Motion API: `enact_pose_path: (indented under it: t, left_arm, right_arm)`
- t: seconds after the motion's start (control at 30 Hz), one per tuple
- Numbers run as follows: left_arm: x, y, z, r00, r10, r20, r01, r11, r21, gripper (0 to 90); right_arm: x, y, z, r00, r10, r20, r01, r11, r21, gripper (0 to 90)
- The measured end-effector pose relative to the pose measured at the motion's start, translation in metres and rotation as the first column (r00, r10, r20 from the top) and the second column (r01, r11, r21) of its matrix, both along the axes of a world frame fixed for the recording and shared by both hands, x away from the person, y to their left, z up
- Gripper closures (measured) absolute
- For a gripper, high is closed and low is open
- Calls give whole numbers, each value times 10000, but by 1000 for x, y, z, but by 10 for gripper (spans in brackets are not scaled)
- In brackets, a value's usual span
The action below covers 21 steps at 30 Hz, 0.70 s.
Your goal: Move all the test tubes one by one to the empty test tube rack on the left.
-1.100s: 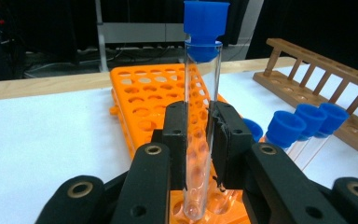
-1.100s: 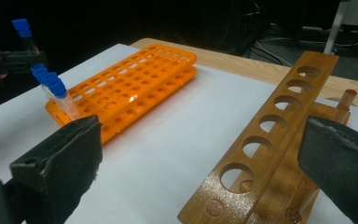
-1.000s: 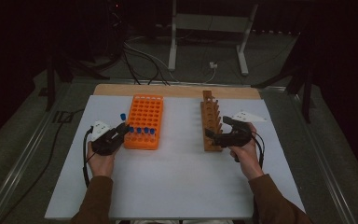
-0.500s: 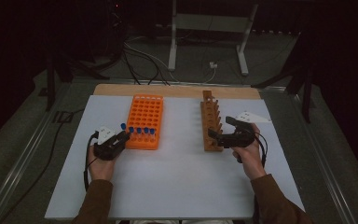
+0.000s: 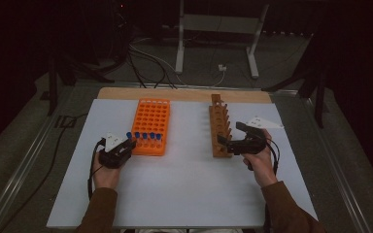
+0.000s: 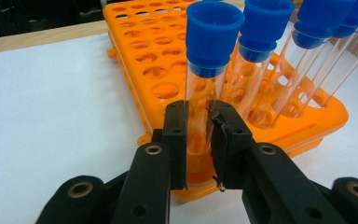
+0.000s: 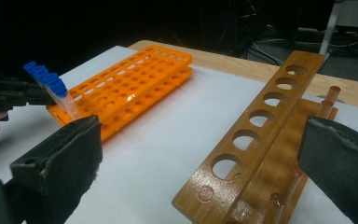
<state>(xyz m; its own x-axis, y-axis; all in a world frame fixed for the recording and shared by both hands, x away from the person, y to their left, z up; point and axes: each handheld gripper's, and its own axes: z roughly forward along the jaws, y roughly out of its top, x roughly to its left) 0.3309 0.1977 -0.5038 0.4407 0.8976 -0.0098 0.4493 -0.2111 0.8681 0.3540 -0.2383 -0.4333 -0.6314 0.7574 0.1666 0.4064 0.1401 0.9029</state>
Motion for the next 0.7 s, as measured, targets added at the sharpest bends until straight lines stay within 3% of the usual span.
enact_pose_path:
  t: [0.27,0.47,0.7]
  left_arm:
    - [0,5,2,9998,50,-201,-62,9983,-586,701]
    - [-8,10,11,9997,193,128,-181,9959,-883,603]
    - [-19,18,26,9992,-1,390,70,9840,-1780,488]
  right_arm:
    - [-3,-5,1,10000,-57,-17,58,10000,42,0]
    - [-5,-10,-3,9999,-120,-82,121,9999,35,0]
    - [-10,-15,-2,9995,-295,133,297,9995,-115,0]
